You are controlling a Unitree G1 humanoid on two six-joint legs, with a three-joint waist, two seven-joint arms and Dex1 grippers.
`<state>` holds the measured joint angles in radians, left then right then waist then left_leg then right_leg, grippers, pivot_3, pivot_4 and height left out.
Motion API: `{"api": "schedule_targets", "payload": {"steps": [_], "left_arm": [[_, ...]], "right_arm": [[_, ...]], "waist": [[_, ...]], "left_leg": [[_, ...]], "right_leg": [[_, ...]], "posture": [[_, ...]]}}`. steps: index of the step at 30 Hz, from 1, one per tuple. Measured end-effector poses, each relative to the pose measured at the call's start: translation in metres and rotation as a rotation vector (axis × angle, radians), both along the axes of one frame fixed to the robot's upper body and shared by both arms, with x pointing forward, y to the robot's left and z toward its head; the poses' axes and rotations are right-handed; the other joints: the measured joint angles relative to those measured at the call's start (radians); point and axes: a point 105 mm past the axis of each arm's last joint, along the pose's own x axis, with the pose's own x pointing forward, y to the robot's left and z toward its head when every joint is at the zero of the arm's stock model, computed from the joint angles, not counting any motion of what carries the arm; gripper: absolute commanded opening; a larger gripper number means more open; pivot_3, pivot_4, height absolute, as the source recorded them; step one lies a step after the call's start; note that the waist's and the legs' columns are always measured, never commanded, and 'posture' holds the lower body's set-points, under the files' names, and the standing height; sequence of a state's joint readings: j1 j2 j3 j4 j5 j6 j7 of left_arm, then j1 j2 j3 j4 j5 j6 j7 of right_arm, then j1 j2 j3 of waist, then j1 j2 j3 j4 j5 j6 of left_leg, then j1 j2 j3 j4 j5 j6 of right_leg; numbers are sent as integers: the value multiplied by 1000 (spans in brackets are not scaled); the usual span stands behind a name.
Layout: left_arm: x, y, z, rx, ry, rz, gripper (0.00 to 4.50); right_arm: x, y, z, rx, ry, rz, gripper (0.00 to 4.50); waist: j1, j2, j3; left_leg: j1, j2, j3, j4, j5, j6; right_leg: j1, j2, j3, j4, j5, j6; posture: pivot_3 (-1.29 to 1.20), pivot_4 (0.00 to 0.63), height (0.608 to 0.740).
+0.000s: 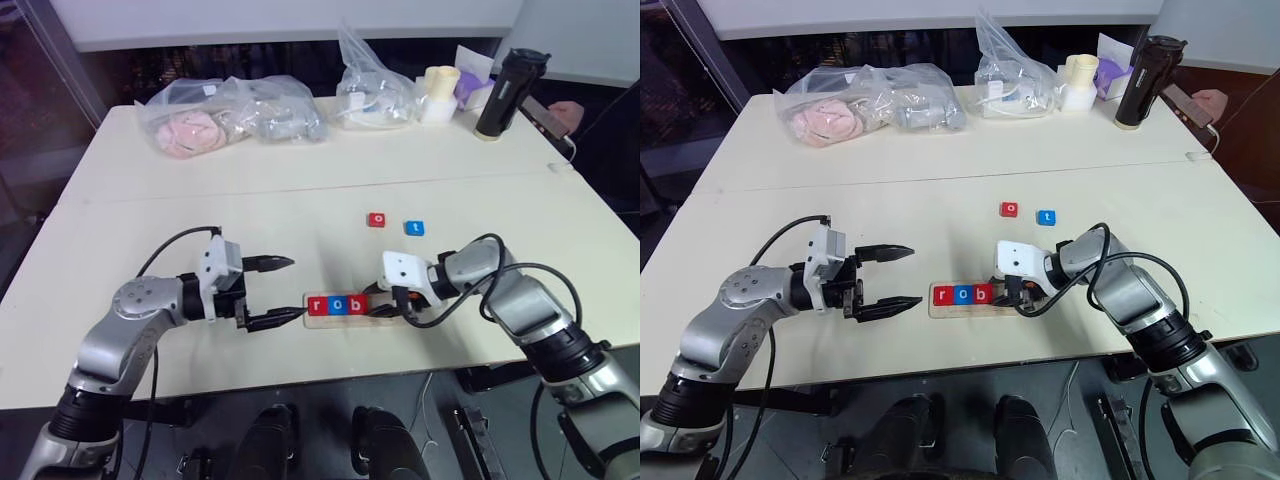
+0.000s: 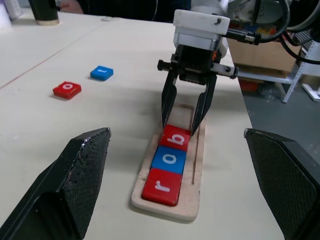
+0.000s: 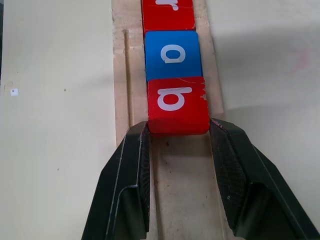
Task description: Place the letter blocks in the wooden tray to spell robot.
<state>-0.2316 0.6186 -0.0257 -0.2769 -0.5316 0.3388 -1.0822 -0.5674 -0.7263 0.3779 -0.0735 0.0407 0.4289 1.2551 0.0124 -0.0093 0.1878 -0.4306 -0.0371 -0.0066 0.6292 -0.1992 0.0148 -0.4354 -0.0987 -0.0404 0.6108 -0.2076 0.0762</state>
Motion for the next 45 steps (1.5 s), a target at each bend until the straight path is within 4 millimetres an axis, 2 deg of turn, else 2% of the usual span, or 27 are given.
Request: {"api": "schedule_targets", "payload": {"steps": [3, 4, 9, 11, 13, 17, 19, 21, 25, 29, 31, 35, 45], "left_arm": [[0, 0, 0, -2, -2, 1, 4500], [0, 0, 0, -3, -3, 2, 4500], [2, 2, -3, -4, -6, 13, 4500], [2, 2, -4, -1, -12, 16, 4500], [2, 2, -4, -5, -14, 16, 4500], [2, 1, -6, -19, -7, 19, 4500], [3, 1, -8, -20, -5, 21, 4500], [3, 2, -9, -18, -3, 27, 4500], [4, 2, -10, -21, -12, 31, 4500], [6, 2, -12, -19, -16, 41, 4500], [6, 2, -12, -19, -17, 43, 4500], [7, 2, -13, -13, -20, 48, 4500], [7, 1, -13, -26, -20, 59, 4500]], "right_arm": [[1, 0, 0, -3, -2, -2, 4117], [1, -1, 0, -6, -3, -4, 4458], [0, -1, 0, -7, 4, -3, 4458], [3, 1, 7, 13, 7, -15, 4458], [11, 2, 21, 50, -28, -48, 4458], [51, 11, 72, 221, -159, -270, 4458], [66, 13, 82, 274, -181, -389, 4458], [80, 13, 78, 298, -179, -534, 4458], [113, 3, 54, 305, -162, -932, 4458], [123, -3, 29, 267, -154, -1165, 4458], [126, -3, 22, 273, -141, -1247, 4458], [131, 0, 23, 282, -139, -1318, 4458], [138, 8, 15, 344, -8, -1444, 4458]], "waist": [[0, 0, 0], [0, 0, 0], [0, 0, 0], [0, 0, 0], [-1, 0, 0], [-3, 0, 0], [-1, 0, 0], [1, 0, 0], [-2, 0, 0], [-2, 0, 0], [-6, 0, 0], [-16, 0, 0], [-30, 0, 0]], "left_leg": [[0, 0, 0, 0, 0, 0], [0, 0, 0, 0, 0, 0], [0, 0, 0, 0, 0, 0], [0, 0, 0, 0, 0, 0], [0, 0, 0, 0, 0, 0], [0, 1, 0, -1, 0, 0], [-1, 1, 0, -1, 0, 0], [-3, 1, 0, -1, 0, 1], [-10, 0, 1, 1, 1, 1], [-10, 0, 1, 0, 1, 1], [-10, 0, 1, 0, 1, 2], [-9, 0, 1, 1, 2, 2], [-5, 1, 1, 1, 2, 2]], "right_leg": [[0, 0, 0, 0, 0, 0], [0, 0, 0, 0, 0, 0], [0, 0, 0, 0, 0, 0], [0, 0, 0, 0, 0, 0], [0, 0, 0, 0, 0, 0], [-2, 0, -1, 1, 2, -3], [-3, 0, -1, 1, 2, -3], [-5, -1, -1, 1, 2, -3], [-10, 0, -1, 2, 3, -4], [-11, 0, -1, 2, 3, -4], [-11, 1, -1, 2, 3, -4], [-10, 3, -2, 4, 3, -4], [-7, 5, -2, 5, 3, -3]], "posture": [[0, 150, 738], [0, 150, 738], [0, 150, 738], [0, 150, 738], [0, 150, 738], [0, 150, 738], [0, 150, 738], [0, 150, 738], [0, 150, 738], [0, 150, 738], [0, 150, 738], [0, 150, 738], [0, 150, 738]]}}
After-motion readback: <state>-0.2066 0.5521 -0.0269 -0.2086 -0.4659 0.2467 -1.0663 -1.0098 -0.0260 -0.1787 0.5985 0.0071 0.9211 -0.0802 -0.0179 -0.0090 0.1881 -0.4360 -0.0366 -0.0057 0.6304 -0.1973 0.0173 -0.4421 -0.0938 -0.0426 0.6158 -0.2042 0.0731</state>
